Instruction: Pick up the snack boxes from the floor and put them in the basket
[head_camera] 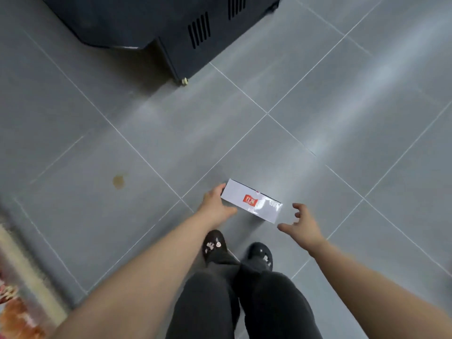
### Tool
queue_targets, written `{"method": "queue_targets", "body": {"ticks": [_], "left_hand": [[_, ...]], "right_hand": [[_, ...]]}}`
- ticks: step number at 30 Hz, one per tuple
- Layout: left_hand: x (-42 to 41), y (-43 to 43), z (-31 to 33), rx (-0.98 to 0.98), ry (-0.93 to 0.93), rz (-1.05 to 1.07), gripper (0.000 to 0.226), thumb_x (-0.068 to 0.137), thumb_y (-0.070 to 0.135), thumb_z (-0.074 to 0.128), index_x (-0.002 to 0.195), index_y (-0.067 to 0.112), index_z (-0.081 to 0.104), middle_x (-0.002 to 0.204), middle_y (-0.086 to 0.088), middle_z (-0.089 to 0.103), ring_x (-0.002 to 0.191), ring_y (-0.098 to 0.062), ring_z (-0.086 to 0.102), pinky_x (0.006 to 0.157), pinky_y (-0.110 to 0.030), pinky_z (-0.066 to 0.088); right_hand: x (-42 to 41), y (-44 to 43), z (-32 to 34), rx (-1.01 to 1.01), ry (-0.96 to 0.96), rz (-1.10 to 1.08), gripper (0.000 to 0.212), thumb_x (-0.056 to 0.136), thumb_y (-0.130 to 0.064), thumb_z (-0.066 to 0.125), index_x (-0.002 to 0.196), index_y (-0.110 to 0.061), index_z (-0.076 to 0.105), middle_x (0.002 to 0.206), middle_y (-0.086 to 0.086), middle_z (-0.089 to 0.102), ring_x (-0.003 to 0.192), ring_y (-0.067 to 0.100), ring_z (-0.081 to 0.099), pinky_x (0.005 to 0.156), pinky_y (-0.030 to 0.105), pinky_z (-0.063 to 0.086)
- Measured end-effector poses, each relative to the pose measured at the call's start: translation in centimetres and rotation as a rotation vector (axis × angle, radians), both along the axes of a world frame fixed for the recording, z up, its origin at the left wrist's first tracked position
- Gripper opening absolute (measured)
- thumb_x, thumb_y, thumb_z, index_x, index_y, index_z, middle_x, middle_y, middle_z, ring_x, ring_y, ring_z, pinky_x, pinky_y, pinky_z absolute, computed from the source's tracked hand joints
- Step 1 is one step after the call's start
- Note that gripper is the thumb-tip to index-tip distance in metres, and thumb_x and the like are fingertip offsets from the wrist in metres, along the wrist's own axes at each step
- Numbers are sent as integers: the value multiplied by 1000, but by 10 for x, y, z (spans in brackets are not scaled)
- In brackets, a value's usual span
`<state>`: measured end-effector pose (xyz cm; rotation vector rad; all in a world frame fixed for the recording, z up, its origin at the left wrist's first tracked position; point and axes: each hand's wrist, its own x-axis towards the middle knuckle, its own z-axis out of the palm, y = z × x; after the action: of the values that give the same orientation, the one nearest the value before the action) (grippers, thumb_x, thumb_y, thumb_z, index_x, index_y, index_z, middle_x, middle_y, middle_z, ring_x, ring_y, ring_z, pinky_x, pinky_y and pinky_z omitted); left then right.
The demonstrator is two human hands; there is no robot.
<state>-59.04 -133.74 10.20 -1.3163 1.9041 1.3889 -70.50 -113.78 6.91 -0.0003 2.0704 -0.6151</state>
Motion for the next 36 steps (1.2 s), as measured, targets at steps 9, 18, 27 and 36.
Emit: {"method": "queue_targets", "body": {"ticks": [9, 18, 27, 36], "left_hand": [[-27, -18, -252, -290, -333, -759, 127, 70, 21, 78, 147, 39, -21, 157, -6, -27, 147, -36, 7, 107, -46, 36], [-57, -53, -260, -456, -206, -1124, 94, 59, 35, 79, 136, 25, 26, 136, -3, 37, 126, -25, 45, 103, -46, 37], [-68, -62, -26, -522, -159, -1007, 102, 56, 38, 78, 141, 33, 23, 141, 5, 35, 132, -21, 39, 114, -52, 22], [-74, -37, 219, -402, 29, -915, 106, 50, 35, 80, 142, 35, 27, 142, 6, 37, 131, -25, 39, 105, -39, 37]], "right_hand": [[-10, -4, -222, 151, 127, 463, 124, 63, -37, 84, 151, -36, -4, 160, 7, -8, 148, 32, 1, 115, 46, 24], [-19, -1, -238, 124, 271, 577, 99, 67, -38, 74, 145, -31, 13, 133, 10, 31, 122, 33, 41, 98, 41, 44], [-57, -7, -2, 145, 374, 638, 104, 63, -25, 76, 143, -39, 10, 136, 5, 29, 120, 32, 40, 92, 40, 48], [-56, 37, 246, 55, 322, 493, 109, 62, -22, 78, 149, -36, 14, 141, 7, 28, 128, 32, 32, 102, 38, 39]]}}
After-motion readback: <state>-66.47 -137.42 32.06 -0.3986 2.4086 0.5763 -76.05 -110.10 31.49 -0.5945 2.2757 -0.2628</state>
